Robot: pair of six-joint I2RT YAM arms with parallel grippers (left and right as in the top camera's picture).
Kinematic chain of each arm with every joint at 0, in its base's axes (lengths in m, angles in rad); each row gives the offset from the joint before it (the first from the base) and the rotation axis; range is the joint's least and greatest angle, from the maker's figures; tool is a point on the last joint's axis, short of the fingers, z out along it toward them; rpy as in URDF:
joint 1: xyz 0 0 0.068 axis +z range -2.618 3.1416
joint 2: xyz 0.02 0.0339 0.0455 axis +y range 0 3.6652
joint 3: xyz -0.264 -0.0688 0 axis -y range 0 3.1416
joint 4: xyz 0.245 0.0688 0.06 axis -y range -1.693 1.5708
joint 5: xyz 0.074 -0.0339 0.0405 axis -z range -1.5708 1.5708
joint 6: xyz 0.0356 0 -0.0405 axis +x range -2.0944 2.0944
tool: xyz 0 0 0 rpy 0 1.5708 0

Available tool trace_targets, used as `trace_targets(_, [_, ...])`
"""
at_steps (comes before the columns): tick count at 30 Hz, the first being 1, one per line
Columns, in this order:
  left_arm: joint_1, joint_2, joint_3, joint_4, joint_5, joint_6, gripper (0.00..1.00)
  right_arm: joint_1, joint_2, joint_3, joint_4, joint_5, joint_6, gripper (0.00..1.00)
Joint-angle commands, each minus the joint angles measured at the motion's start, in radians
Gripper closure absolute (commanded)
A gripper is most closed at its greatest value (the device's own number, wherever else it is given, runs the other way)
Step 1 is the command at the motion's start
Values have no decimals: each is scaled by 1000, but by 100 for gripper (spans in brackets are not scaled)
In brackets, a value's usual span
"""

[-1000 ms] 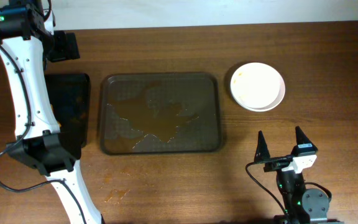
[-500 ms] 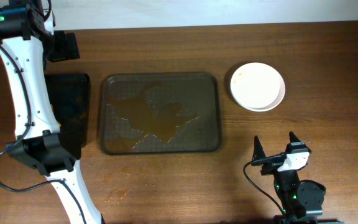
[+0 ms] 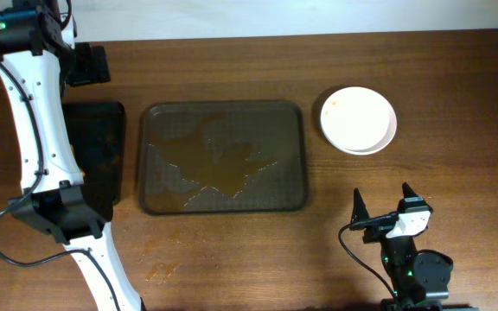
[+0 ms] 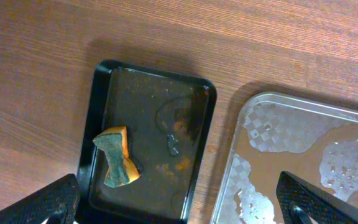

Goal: Clean dirty plates on tray and stack at the side

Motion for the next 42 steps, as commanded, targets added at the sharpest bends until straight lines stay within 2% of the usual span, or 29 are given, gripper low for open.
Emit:
trace_targets(1, [3, -16, -7, 8, 5, 0, 1, 5, -6, -5, -6, 1, 0, 2])
trace_targets(3, [3, -87, -93, 106, 66, 0, 1, 5, -6, -5, -6, 1, 0, 2])
trace_targets(6, [3, -342, -527, 480, 138, 24, 1, 5, -6, -5, -6, 1, 0, 2])
trace_targets(8, [3, -481, -766, 680, 209, 138, 1, 5, -6, -5, -6, 1, 0, 2])
trace_targets(9, [3, -597, -953, 816, 245, 233, 1, 5, -6, -5, -6, 1, 0, 2])
trace_targets(14, [4, -876, -1340, 1068, 240, 368, 1, 5, -6, -5, -6, 1, 0, 2])
trace_targets(18, [4, -1098, -1647, 1278, 240, 373, 1, 5, -6, -5, -6, 1, 0, 2])
trace_targets(20, [4, -1250, -1859, 1458, 240, 373, 1, 5, -6, -5, -6, 1, 0, 2])
trace_targets(23, [4, -1394, -2047, 1589, 240, 373, 1, 5, -6, -5, -6, 1, 0, 2])
trace_targets(30, [4, -1781, -2424, 1733, 239, 407, 1, 5, -6, -5, -6, 1, 0, 2])
trace_targets(35, [-28, -1972, -2594, 1818, 235, 433, 1, 5, -6, -5, -6, 1, 0, 2])
trace_targets(38, [-68, -2070, -2667, 1810, 237, 504, 1, 5, -6, -5, -6, 1, 0, 2])
trace_targets(42, [-73, -2163, -2666, 1657, 232, 546, 1, 5, -6, -5, -6, 1, 0, 2])
